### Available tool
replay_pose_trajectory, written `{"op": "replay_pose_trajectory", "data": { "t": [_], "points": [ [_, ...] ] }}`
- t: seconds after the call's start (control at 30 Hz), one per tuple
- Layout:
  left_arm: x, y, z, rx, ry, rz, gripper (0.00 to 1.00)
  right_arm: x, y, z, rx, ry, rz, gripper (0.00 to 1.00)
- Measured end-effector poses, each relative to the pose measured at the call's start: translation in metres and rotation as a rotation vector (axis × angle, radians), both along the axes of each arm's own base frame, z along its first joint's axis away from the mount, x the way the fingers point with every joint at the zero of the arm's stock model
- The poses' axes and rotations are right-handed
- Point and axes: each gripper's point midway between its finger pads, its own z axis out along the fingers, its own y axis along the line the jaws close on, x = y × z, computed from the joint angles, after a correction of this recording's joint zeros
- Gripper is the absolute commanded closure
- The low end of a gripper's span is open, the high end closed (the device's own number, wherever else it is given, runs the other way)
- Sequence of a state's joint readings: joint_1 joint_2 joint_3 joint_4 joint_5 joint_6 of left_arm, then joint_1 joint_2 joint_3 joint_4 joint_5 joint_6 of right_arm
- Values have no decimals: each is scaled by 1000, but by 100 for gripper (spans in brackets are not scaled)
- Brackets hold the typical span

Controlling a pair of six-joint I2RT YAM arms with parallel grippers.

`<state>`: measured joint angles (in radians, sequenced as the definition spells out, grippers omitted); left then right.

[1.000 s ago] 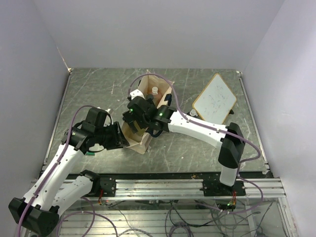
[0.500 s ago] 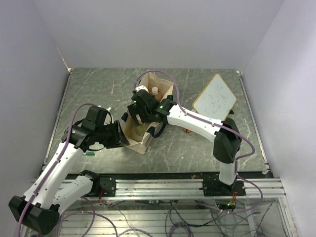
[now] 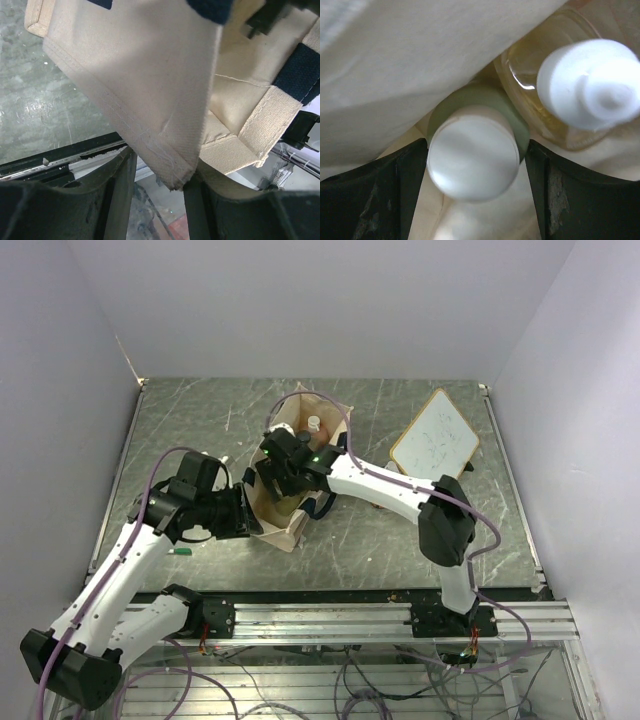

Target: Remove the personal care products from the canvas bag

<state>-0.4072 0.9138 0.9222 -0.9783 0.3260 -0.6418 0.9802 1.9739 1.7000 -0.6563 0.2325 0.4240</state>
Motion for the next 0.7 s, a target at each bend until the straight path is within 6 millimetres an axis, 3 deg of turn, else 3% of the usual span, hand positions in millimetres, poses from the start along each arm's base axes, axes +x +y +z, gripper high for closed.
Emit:
{"op": "replay_pose_trajectory", "data": {
  "t": [0.23,0.33,0.7],
  "points": [
    [2,1,1,12,-13,-9,50,1,-1,-36,-89,53,-32,21],
    [3,1,2,16,-17,-14,50,3,-1,-36,-99,46,-46,26],
    [1,2,1,21,-10,-18,46,3,0,-35,-89,44,-48,81]
  ]
}}
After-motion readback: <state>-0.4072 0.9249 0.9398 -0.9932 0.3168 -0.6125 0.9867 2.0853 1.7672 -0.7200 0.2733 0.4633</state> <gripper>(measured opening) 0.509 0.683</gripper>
